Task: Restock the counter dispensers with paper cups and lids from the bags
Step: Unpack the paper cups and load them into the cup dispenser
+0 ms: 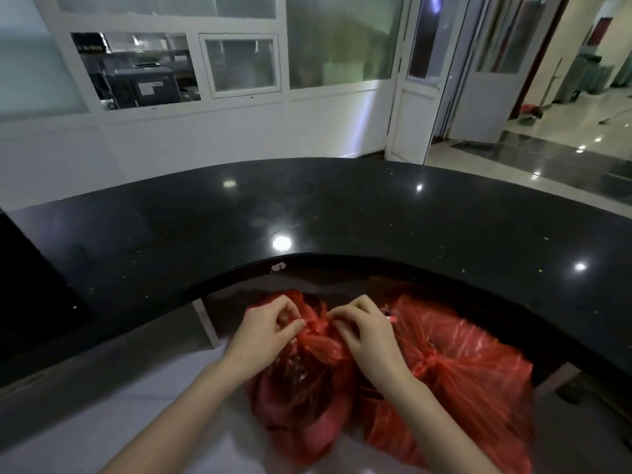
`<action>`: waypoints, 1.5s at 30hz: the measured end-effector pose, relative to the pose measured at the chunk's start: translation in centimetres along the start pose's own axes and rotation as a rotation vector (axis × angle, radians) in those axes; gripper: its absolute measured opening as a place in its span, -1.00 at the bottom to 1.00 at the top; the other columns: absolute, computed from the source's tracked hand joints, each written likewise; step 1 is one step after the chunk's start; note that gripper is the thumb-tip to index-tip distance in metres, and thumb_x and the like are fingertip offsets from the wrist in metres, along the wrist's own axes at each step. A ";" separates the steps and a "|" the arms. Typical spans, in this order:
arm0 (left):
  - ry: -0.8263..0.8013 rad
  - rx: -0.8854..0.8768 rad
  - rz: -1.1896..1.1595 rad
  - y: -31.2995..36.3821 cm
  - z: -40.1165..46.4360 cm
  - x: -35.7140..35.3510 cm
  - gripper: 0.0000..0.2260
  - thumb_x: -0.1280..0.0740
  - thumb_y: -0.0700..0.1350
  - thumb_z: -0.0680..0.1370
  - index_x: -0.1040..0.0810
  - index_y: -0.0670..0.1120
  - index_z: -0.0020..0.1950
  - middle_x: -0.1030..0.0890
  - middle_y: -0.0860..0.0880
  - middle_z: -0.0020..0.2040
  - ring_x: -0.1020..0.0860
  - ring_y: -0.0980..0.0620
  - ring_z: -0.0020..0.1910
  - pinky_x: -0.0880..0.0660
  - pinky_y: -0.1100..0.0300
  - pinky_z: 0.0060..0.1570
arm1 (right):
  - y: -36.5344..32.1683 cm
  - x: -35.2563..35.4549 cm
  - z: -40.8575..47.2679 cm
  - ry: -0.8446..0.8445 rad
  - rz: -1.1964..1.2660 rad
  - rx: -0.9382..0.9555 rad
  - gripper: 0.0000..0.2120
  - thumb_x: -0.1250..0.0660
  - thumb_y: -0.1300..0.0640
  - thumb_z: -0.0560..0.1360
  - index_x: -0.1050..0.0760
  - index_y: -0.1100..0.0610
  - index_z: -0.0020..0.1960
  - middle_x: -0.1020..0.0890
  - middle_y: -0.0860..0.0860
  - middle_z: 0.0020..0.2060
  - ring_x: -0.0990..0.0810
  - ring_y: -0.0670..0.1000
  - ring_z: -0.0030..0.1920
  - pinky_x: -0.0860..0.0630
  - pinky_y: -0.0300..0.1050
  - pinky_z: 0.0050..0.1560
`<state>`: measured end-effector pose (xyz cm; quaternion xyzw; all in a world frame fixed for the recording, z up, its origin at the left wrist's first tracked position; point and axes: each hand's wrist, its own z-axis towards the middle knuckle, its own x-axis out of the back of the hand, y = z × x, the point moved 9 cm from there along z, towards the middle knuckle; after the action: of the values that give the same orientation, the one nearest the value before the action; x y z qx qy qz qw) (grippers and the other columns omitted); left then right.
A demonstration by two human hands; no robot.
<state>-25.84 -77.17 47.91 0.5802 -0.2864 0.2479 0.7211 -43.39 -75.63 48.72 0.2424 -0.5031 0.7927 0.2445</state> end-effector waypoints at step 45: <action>-0.054 0.137 0.473 -6.1 -6.6 7.3 -0.74 -0.27 0.15 0.50 -0.52 0.02 0.05 -0.34 0.02 -0.04 -0.55 -0.09 -0.01 -0.52 0.04 -0.04 | -4.8 -2.3 -1.2 -0.268 -0.532 0.184 -0.68 -0.30 0.13 0.48 -0.54 0.05 0.23 -0.62 0.03 -0.09 -0.47 0.13 -0.08 -0.49 0.07 -0.02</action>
<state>-15.60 -71.74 47.73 0.5508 -0.4162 0.4130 0.5940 -38.80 -73.10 50.09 0.4892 -0.3758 0.7040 0.3518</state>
